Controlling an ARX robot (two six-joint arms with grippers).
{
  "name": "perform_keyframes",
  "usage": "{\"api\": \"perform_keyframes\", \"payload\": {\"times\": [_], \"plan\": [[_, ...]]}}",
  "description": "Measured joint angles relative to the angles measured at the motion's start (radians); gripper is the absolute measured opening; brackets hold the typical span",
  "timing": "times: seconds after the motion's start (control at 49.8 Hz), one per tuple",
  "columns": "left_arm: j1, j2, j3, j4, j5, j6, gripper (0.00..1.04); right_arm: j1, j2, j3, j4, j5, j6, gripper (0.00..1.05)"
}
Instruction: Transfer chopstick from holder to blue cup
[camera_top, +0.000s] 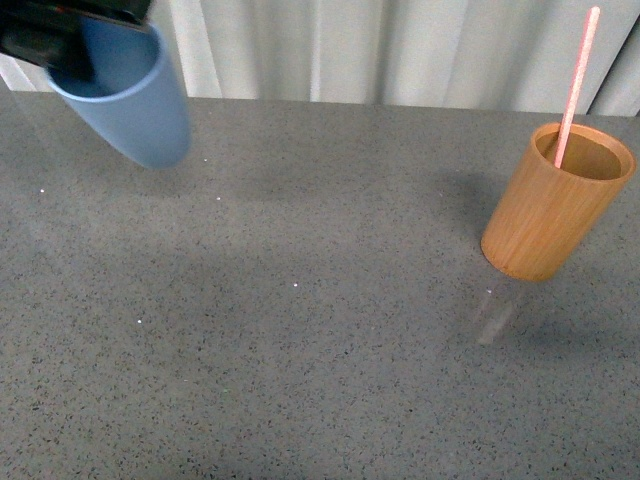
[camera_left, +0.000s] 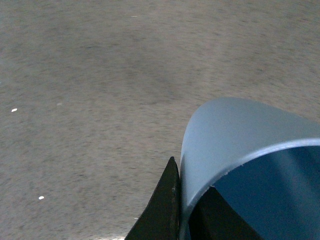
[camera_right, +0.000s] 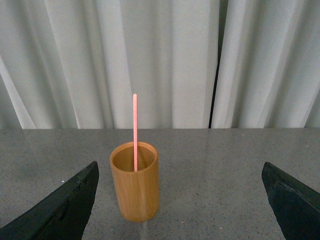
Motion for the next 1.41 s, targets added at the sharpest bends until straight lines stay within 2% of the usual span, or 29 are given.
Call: {"api": "perform_keyframes", "payload": {"times": [0.201, 0.482, 1.407], "plan": [[-0.176, 0.017, -0.055, 0.026, 0.003, -0.035, 0.03, 0.000, 0.000, 0.000, 0.000, 0.000, 0.000, 0.95], [-0.293, 0.054, -0.108, 0.063, -0.005, -0.084, 0.03, 0.000, 0.000, 0.000, 0.000, 0.000, 0.000, 0.95], [-0.351, 0.173, -0.078, 0.113, -0.043, -0.138, 0.03, 0.000, 0.000, 0.000, 0.000, 0.000, 0.000, 0.95]]}}
